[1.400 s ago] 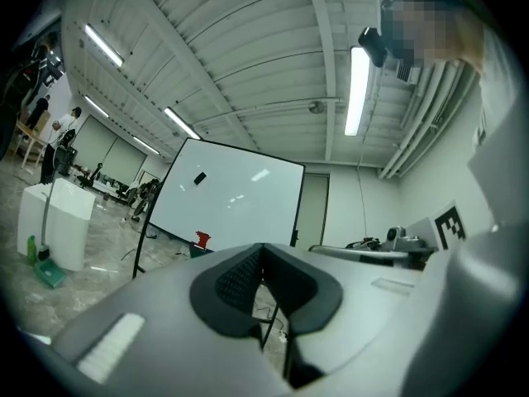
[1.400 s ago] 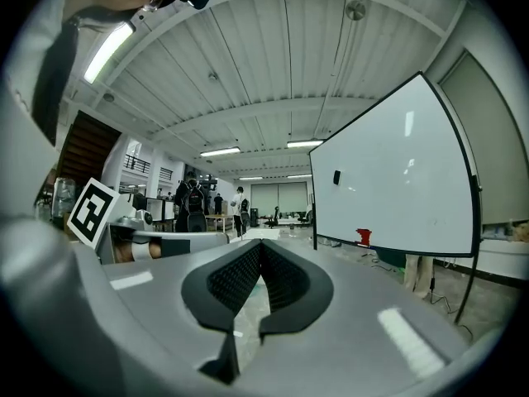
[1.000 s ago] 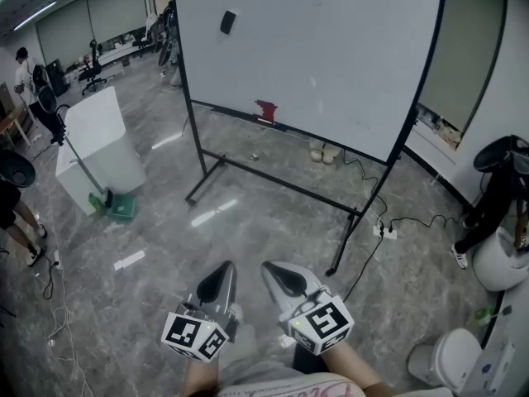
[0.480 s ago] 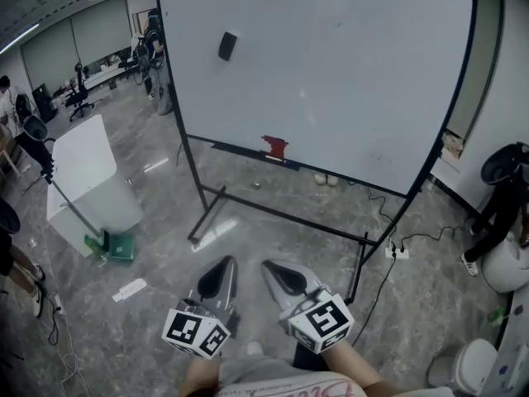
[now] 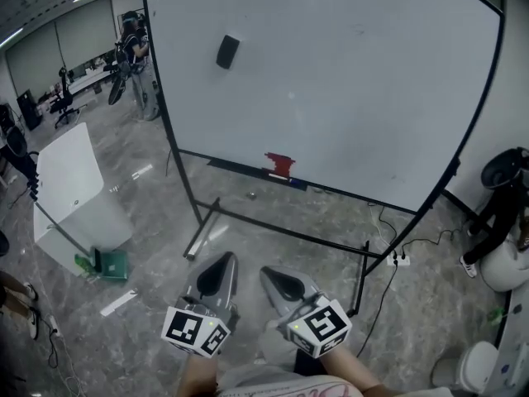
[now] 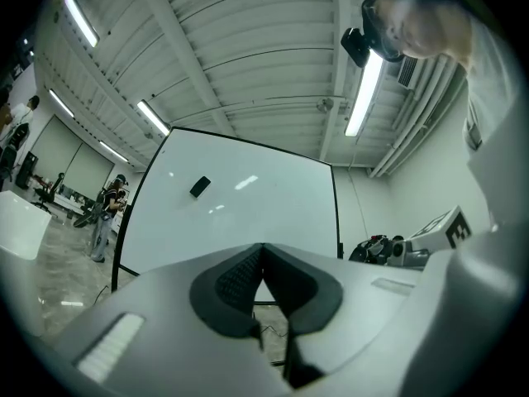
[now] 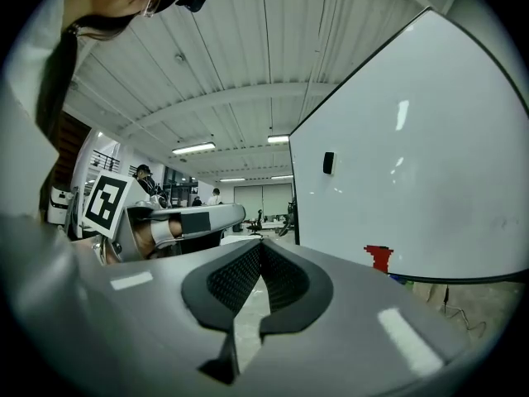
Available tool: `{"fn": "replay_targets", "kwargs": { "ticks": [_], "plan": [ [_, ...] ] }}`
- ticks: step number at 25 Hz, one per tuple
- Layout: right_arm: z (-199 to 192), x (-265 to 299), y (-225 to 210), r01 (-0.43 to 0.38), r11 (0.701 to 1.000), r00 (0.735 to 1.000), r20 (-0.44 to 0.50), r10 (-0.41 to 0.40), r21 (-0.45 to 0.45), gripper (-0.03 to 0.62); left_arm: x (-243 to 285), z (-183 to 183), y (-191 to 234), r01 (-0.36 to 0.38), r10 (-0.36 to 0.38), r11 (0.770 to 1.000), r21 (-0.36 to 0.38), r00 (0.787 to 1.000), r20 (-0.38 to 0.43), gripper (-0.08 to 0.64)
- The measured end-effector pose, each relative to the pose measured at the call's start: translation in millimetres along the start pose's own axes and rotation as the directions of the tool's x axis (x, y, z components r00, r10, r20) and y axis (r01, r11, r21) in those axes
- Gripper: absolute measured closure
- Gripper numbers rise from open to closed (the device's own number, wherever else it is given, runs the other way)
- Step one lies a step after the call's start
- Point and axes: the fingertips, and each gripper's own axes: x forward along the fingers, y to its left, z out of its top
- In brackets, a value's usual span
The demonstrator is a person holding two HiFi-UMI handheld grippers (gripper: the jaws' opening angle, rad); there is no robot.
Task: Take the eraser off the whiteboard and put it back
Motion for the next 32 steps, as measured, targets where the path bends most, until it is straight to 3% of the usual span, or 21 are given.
{"fn": "replay_targets", "kwargs": {
  "ticks": [13, 19, 27, 28, 32],
  "plan": [
    [3.3, 77.5, -88.8, -0.021, 1.0, 1.0, -0.007, 0.021, -0.018, 0.591, 107.4, -8.1, 67.1, -0.018, 0.019, 0.997, 0.072, 1.0, -0.007, 0.56],
    [31.4, 135.5, -126.2, -0.04, 0.998, 0.999, 0.017, 0.041, -0.058, 0.591, 169.0, 22.5, 105.7, 0.018, -0.023, 0.986, 0.165, 0.999, 0.028, 0.56],
    [51.3, 186.6, -170.7, -0.04, 0.996, 0.999, 0.031, 0.043, -0.085, 0.591, 245.9, 87.6, 151.4, 0.001, -0.039, 0.956, 0.292, 0.992, 0.123, 0.557],
    [52.1, 190.6, -176.2, -0.036, 0.996, 0.999, 0.031, 0.039, -0.087, 0.591, 254.9, 96.7, 155.1, 0.0, -0.044, 0.951, 0.308, 0.99, 0.136, 0.512],
    [57.5, 207.5, -197.7, -0.004, 0.997, 0.999, 0.051, 0.008, -0.078, 0.591, 288.7, 125.1, 169.1, -0.008, -0.058, 0.926, 0.377, 0.985, 0.163, 0.45]
  ]
}}
